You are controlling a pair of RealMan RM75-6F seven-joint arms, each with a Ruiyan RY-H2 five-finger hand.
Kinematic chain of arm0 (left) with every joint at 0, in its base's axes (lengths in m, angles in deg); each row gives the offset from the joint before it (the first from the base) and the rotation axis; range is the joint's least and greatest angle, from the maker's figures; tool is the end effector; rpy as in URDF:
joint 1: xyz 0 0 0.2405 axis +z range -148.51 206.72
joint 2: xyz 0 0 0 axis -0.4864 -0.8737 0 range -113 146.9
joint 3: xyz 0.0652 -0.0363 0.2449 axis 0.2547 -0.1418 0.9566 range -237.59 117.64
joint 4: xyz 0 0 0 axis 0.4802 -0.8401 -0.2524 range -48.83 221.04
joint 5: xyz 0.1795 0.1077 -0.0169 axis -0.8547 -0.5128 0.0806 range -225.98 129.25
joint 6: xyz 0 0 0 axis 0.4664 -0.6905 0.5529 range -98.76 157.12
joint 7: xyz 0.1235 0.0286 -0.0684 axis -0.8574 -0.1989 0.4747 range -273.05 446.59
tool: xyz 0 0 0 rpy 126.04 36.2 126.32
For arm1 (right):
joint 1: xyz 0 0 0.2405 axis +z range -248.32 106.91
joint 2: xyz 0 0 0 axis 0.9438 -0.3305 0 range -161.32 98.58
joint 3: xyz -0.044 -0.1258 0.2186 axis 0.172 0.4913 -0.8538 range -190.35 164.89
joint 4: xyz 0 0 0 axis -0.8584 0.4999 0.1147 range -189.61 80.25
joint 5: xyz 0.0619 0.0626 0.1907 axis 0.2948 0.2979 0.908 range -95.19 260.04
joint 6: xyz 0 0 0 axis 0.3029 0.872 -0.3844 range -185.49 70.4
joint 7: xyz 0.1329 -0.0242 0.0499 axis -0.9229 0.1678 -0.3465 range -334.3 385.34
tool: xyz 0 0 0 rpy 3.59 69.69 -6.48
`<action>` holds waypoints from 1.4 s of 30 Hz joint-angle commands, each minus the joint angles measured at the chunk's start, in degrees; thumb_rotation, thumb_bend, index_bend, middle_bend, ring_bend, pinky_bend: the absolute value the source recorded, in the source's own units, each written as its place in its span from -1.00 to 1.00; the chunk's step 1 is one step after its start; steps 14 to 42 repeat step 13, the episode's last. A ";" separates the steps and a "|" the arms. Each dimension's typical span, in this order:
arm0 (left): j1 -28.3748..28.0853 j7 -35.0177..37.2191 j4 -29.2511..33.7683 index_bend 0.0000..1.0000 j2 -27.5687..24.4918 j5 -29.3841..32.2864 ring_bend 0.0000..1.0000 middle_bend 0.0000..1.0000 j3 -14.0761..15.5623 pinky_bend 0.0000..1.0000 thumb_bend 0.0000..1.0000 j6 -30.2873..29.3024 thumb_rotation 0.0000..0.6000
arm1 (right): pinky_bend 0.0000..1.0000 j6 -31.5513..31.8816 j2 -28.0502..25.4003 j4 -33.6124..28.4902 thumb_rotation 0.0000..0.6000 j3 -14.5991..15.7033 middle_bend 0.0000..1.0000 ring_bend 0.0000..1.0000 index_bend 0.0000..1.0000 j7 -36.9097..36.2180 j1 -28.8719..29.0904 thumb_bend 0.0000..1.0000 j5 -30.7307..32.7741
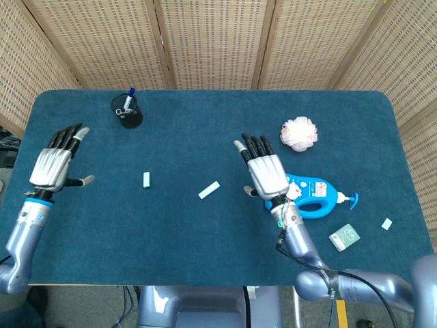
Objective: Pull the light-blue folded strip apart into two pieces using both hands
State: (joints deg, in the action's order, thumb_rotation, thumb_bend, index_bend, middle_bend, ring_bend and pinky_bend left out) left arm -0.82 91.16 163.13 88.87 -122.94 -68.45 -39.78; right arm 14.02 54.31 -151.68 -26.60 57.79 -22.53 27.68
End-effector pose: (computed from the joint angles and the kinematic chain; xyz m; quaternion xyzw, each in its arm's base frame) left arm -0.2665 0.3433 0.1350 -0.6336 -0.3516 -0.4251 0.5424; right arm -0.0853 -0.3524 0.0351 0.6825 -0.3268 0.4394 0.4840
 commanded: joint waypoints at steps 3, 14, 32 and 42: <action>8.42 2.40 5.41 -1.00 -4.39 -0.38 -1.00 -1.00 2.54 -1.00 -1.00 -7.53 1.00 | -0.97 9.81 -6.62 9.26 1.00 9.54 -1.00 -1.00 -1.00 -17.57 -12.88 -1.00 -16.75; 20.08 6.63 12.18 -1.00 -7.46 -1.27 -1.00 -1.00 7.36 -1.00 -1.00 -15.96 1.00 | -0.97 22.19 -11.61 16.84 1.00 15.68 -1.00 -1.00 -1.00 -33.91 -27.80 -1.00 -25.04; 20.08 6.63 12.18 -1.00 -7.46 -1.27 -1.00 -1.00 7.36 -1.00 -1.00 -15.96 1.00 | -0.97 22.19 -11.61 16.84 1.00 15.68 -1.00 -1.00 -1.00 -33.91 -27.80 -1.00 -25.04; 20.08 6.63 12.18 -1.00 -7.46 -1.27 -1.00 -1.00 7.36 -1.00 -1.00 -15.96 1.00 | -0.97 22.19 -11.61 16.84 1.00 15.68 -1.00 -1.00 -1.00 -33.91 -27.80 -1.00 -25.04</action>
